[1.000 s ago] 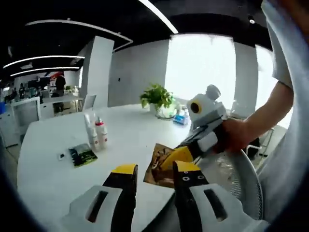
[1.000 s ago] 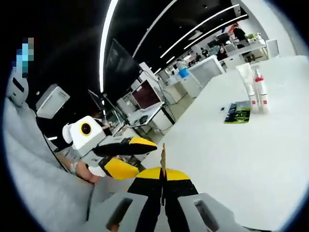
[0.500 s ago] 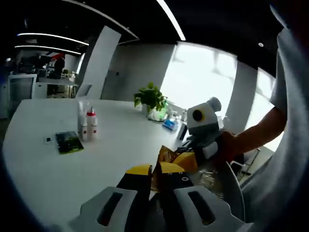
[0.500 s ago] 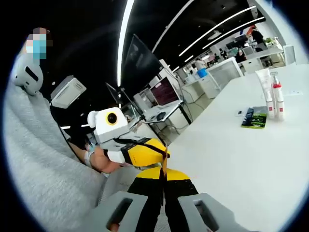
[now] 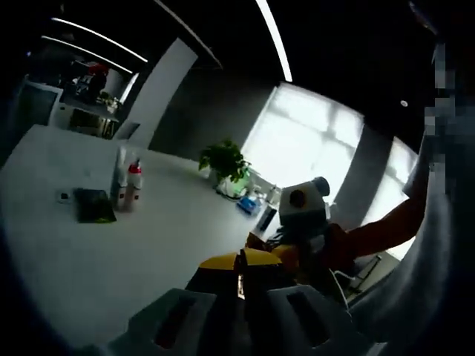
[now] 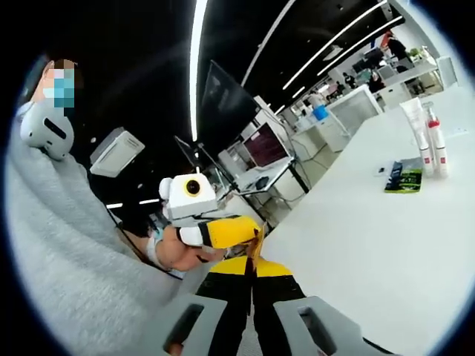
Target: Arrange the skincare products in the storage area until every visible bottle or jar stands upright without overlapping.
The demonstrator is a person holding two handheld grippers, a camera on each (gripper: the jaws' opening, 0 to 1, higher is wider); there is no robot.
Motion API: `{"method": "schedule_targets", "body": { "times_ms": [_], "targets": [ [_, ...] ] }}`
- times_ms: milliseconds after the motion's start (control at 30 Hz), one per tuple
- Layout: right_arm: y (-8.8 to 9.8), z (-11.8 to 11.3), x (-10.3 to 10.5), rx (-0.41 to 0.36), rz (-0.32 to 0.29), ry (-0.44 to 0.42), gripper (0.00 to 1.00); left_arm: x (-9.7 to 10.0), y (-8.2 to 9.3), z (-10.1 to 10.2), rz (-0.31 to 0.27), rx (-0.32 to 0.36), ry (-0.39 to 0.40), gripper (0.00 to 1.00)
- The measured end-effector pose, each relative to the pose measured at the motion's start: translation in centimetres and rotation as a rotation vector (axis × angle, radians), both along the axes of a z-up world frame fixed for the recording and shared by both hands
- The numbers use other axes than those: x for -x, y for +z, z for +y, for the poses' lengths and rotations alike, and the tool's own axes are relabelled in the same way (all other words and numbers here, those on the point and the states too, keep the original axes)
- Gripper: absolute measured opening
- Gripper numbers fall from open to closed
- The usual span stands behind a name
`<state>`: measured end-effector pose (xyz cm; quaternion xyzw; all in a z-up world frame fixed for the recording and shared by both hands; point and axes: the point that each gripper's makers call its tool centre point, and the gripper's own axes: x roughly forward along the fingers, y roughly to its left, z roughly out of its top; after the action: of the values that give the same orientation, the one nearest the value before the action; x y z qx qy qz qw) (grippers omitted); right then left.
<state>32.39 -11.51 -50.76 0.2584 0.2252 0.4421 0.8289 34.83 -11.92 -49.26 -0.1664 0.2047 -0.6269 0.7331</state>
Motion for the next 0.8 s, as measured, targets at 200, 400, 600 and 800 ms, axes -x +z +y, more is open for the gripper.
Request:
{"method": "schedule_targets", "body": {
  "times_ms": [200,400,600,800],
  "targets": [
    [0.2,0.4,0.5,-0.013,-0.002,0.008,0.0,0.0,1.3,0.6,0.123,0.111,-0.014,0.13],
    [0.4,0.6,0.9,-0.024,-0.002,0.013,0.0,1.4,1.0,0.6,0.149,0.106,-0.061,0.11],
    [0.2,1.6,1.9,-0.002,-0.007,0.064,0.0,2.6,0.5,0.1,0.145,0.073,-0.122,0.07],
    [0.2,1.7,1.9,-0.012,-0.002,0.088,0.0,2.5,0.5,0.2,0.154,0.076,-0.138,0.0]
  ]
}}
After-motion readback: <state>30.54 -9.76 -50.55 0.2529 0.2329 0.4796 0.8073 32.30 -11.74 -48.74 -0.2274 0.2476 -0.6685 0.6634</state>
